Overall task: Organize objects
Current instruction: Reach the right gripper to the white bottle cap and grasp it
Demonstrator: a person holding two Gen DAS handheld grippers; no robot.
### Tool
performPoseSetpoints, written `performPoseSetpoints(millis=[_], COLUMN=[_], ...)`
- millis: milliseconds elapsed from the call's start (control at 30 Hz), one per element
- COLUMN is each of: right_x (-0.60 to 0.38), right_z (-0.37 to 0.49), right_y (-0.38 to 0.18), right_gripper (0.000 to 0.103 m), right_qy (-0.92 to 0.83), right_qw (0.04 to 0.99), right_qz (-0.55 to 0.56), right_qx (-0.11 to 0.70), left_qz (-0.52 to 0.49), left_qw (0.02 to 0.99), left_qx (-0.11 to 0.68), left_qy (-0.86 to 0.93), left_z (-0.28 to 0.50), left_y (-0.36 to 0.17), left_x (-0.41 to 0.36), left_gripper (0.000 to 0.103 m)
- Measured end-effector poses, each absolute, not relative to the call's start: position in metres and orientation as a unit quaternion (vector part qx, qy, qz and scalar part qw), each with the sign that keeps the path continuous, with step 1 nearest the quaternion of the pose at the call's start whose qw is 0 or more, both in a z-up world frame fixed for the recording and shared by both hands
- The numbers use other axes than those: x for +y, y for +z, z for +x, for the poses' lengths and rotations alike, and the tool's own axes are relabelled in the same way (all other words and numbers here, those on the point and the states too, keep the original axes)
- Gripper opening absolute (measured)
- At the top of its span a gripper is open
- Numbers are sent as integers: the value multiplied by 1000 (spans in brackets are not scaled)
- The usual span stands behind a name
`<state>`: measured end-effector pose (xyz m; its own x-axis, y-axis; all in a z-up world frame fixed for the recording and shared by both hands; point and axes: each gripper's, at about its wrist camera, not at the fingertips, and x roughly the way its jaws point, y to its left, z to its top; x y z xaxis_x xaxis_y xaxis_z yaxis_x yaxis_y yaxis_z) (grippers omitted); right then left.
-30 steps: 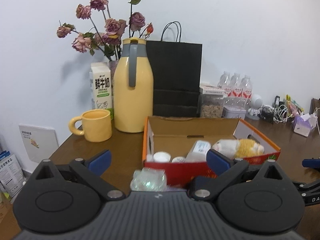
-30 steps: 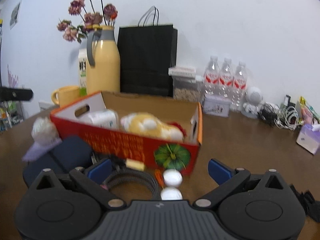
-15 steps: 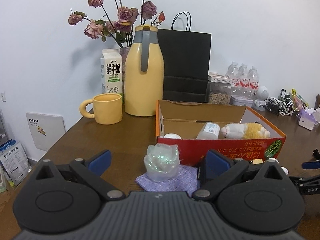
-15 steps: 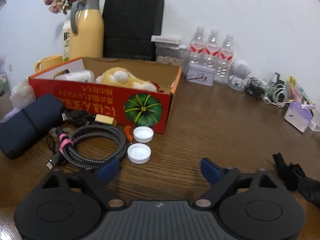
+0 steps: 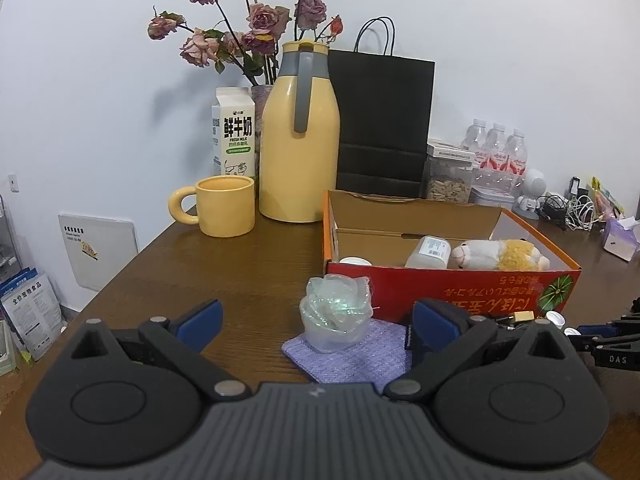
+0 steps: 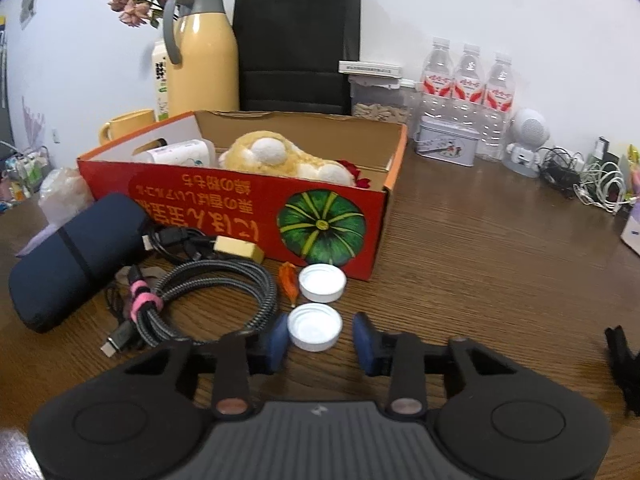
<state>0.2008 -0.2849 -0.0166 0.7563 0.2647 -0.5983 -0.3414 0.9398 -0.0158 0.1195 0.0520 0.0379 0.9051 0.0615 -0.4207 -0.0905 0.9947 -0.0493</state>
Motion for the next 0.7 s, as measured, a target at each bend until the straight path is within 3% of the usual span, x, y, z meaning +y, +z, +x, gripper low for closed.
performPoseSetpoints(millis=[700], right_x=[-274], right_z=[177], right_y=[-3], right_gripper=[27], right_qy=[121], right_qw=[966], right_qz=[-55], right_qx=[223], left_qz=[-30], left_qw=[966], left_qx=[253], left_qy=[52], left_z=[178], left_y=[15], left_x=[44], left_gripper=[103])
